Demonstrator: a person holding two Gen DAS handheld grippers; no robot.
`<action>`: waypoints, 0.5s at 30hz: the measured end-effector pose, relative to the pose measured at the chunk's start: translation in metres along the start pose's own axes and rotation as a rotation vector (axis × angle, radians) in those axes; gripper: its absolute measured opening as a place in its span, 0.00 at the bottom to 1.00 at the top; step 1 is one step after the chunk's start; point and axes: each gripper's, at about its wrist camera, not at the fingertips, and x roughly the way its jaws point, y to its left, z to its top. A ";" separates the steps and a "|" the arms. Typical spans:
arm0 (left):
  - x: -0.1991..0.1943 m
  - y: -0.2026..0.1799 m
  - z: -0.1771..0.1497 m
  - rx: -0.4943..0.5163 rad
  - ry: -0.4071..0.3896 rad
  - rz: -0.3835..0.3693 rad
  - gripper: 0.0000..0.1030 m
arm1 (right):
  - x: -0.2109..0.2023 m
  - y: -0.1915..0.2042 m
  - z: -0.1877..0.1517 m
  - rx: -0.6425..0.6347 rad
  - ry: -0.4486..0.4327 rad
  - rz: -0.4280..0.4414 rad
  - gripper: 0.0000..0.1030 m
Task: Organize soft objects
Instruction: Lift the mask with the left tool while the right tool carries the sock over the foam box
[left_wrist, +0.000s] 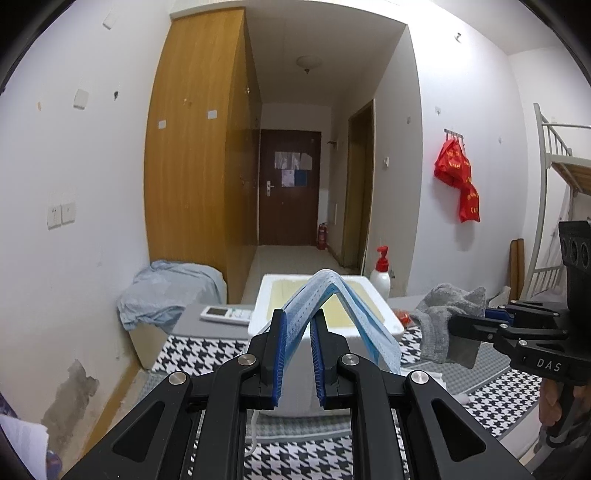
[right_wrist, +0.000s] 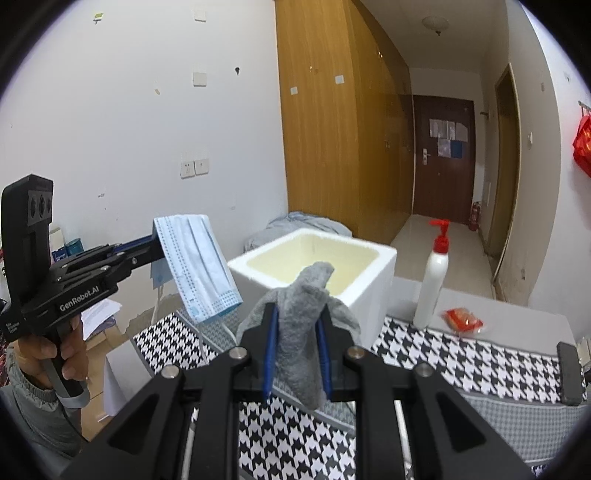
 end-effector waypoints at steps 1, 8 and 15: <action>0.001 0.000 0.003 0.004 -0.003 -0.001 0.14 | 0.001 -0.001 0.003 0.002 -0.004 0.000 0.23; 0.008 0.005 0.019 0.020 -0.024 0.017 0.14 | 0.007 -0.004 0.022 -0.001 -0.016 -0.015 0.23; 0.015 0.012 0.028 0.020 -0.033 0.041 0.14 | 0.020 -0.008 0.037 -0.006 -0.016 -0.008 0.23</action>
